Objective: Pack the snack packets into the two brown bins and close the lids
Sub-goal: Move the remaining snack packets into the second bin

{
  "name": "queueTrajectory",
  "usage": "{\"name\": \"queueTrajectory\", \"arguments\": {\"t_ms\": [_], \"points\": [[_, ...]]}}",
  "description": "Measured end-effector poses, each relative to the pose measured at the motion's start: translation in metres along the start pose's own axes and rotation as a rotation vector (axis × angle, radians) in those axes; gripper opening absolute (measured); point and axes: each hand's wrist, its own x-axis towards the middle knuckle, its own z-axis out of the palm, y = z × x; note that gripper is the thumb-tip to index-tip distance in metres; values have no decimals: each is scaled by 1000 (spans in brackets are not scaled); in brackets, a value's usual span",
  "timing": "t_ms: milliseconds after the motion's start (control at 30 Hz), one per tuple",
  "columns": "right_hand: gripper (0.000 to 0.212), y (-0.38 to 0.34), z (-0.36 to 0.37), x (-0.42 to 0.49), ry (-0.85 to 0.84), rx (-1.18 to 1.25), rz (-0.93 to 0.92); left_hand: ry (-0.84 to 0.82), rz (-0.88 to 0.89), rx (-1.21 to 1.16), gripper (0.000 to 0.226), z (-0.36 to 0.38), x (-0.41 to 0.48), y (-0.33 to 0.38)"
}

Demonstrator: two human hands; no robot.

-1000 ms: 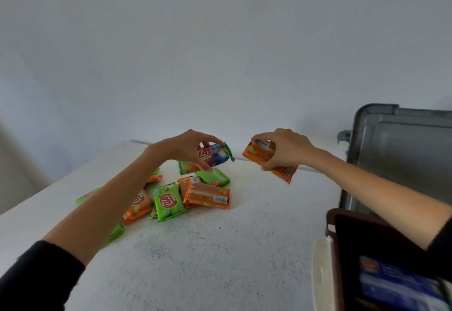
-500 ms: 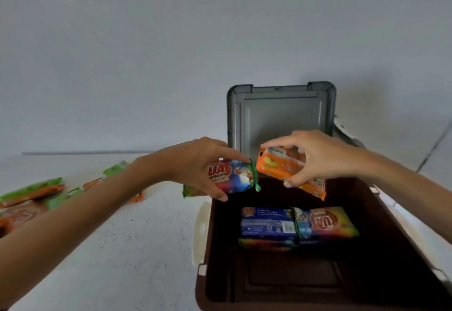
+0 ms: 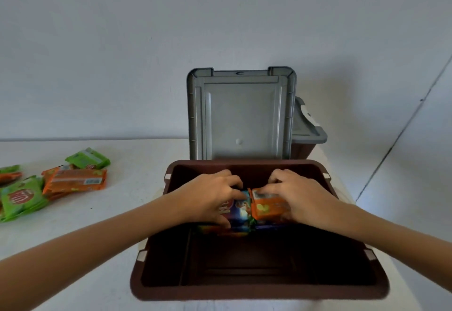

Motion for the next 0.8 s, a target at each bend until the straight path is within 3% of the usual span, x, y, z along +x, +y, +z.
{"name": "queueTrajectory", "arguments": {"t_ms": [133, 367, 633, 800], "points": [[69, -3, 2, 3, -38, -21, -19, -49, -65, 32, 83, 10, 4, 11], [81, -11, 11, 14, -29, -145, -11, 21, -84, 66, 80, 11, 7, 6], [74, -9, 10, 14, -41, -91, 18, 79, -71, 31, 77, 17, 5, 2], [49, -8, -9, 16, -16, 74, 36, 132, -82, -277, 56, 5, -4, -9]]}}
